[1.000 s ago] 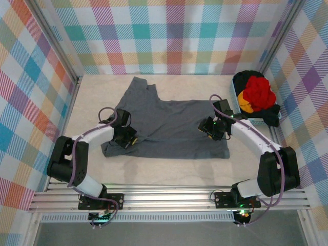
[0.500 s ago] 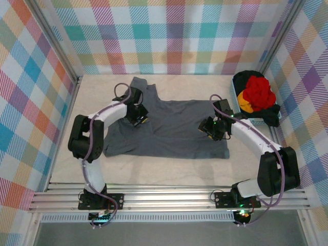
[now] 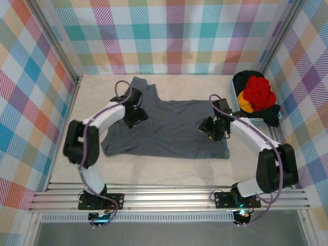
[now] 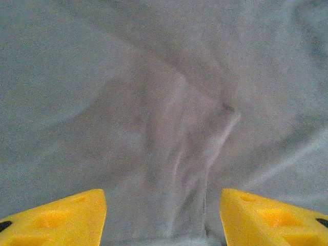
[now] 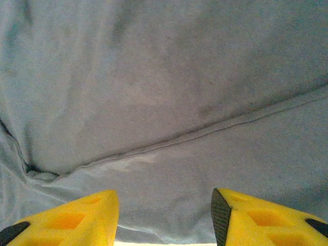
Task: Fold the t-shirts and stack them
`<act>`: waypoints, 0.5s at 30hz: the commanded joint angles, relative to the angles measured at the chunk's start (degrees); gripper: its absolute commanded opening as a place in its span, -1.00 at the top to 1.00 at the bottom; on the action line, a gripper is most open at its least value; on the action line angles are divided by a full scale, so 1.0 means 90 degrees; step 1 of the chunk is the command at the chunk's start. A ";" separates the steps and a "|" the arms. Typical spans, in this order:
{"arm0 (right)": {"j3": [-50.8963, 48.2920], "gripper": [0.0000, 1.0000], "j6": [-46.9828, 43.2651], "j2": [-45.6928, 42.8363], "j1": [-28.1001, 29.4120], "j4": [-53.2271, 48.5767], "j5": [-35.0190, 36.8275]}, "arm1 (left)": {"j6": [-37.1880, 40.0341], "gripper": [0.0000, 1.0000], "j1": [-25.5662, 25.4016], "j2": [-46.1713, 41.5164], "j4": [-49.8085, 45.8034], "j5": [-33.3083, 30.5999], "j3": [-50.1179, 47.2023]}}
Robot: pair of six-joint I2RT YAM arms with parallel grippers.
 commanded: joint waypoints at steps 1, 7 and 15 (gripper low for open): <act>-0.0419 0.06 0.0513 -0.0174 0.0012 -0.0357 0.0216 | -0.0638 0.03 0.0076 -0.1061 -0.0333 0.0023 -0.0981; -0.0785 0.12 0.0820 -0.0026 -0.0002 -0.0422 0.0223 | -0.1394 0.43 0.1033 -0.2113 -0.0276 0.0473 -0.2941; -0.1082 0.14 0.0722 0.0177 -0.0567 -0.0690 0.0446 | -0.0836 0.40 0.2161 -0.2140 -0.0319 0.0081 -0.3267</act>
